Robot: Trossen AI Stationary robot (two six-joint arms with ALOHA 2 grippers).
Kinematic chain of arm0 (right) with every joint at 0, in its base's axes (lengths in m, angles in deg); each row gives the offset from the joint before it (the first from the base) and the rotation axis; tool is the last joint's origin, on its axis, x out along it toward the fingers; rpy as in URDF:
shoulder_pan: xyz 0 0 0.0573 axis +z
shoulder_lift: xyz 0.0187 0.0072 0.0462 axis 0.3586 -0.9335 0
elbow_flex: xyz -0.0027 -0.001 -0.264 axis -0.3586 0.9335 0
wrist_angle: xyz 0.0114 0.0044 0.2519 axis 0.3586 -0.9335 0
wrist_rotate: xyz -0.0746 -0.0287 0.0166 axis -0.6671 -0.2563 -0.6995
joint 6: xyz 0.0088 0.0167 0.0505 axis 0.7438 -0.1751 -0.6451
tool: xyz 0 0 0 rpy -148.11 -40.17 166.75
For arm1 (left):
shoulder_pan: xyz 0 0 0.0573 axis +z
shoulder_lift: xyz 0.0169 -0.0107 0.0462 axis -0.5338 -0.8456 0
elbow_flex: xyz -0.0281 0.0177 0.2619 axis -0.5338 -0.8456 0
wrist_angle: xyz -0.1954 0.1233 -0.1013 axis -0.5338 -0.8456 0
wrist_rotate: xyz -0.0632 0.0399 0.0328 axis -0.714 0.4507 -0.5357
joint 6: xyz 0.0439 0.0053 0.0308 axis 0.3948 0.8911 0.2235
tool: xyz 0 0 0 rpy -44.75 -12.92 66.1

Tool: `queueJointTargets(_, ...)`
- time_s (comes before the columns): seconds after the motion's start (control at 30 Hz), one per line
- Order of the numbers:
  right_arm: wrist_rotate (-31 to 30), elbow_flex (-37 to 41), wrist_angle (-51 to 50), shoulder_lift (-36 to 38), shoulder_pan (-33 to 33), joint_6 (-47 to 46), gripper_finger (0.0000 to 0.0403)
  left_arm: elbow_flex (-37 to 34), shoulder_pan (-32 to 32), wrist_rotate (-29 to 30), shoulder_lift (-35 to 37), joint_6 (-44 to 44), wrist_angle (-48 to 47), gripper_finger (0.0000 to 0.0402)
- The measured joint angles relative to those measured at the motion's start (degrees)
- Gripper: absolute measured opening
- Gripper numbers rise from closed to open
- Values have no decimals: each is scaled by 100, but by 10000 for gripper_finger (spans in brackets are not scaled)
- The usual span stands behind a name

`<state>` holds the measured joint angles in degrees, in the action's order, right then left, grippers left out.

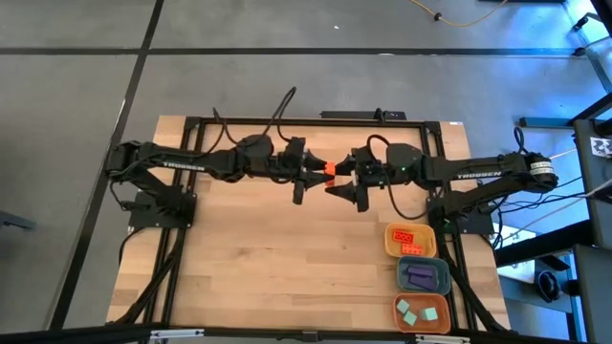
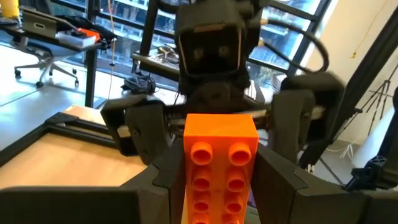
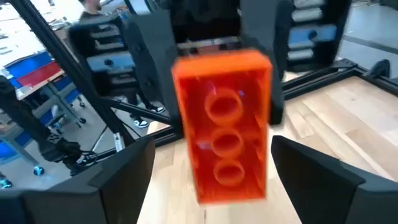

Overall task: Sort & place blocks by color
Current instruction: Put the orange game piece into the yellow bin

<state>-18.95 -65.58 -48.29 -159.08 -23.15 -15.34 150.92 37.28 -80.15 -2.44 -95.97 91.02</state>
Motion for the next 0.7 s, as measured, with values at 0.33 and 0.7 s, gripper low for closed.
queueJointTargets(0.33, 64, 0, 0, 0, 2, 69, 237, 2, -2, 4, -2, -6, 126, 129)
queueJointTargets(0.7, 163, 0, -10, 0, -7, 205, 141, 4, -9, 35, 2, -54, 118, 129)
